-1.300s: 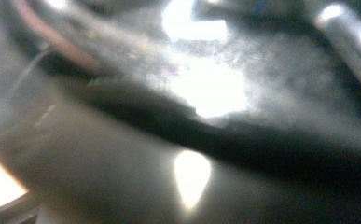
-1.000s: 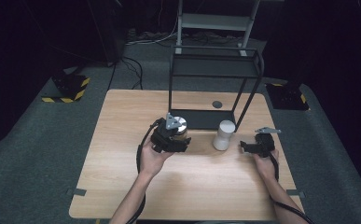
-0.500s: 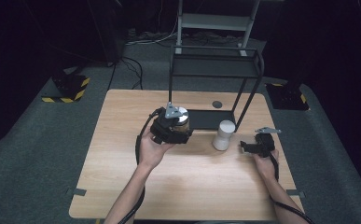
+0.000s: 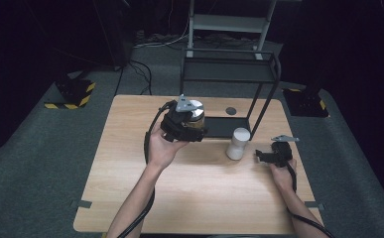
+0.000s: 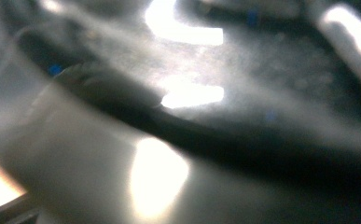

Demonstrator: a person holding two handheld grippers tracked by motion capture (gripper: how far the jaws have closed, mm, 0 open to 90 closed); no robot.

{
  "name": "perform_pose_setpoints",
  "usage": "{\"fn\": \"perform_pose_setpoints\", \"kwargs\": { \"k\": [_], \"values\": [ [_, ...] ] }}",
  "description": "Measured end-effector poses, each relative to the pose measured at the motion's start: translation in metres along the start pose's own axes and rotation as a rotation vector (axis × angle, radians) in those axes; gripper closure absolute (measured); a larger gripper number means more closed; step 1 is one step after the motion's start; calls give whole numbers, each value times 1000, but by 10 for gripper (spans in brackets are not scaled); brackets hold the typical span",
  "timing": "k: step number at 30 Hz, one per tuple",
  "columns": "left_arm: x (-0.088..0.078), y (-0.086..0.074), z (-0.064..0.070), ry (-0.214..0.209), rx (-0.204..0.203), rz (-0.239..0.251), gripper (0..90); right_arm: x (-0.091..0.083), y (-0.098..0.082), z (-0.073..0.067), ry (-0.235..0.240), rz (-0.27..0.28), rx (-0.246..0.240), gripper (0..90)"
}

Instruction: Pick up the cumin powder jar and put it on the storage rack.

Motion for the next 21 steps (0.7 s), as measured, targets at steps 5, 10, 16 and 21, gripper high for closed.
{"fn": "perform_pose_setpoints", "kwargs": {
  "k": [5, 10, 16, 21],
  "values": [
    [5, 4, 12, -21, -173, 147, 311, 0, 0, 0, 0, 0, 0, 123],
    [2, 16, 13, -18, -175, 170, 311, 0, 0, 0, 0, 0, 0, 124],
    [3, 26, 11, -13, -183, 181, 311, 0, 0, 0, 0, 0, 0, 124],
    [4, 39, 11, -4, -173, 179, 311, 0, 0, 0, 0, 1, 0, 124]
  ]
}}
Point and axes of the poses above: each handheld gripper's, and its own axes: x roughly forward along the jaws, y roughly out of its top, z roughly to its right, the point moved 8 cm from there along x, roughly forward along the jaws, and after that the axes turned 1 degree about -z, right-handed, at the moved point
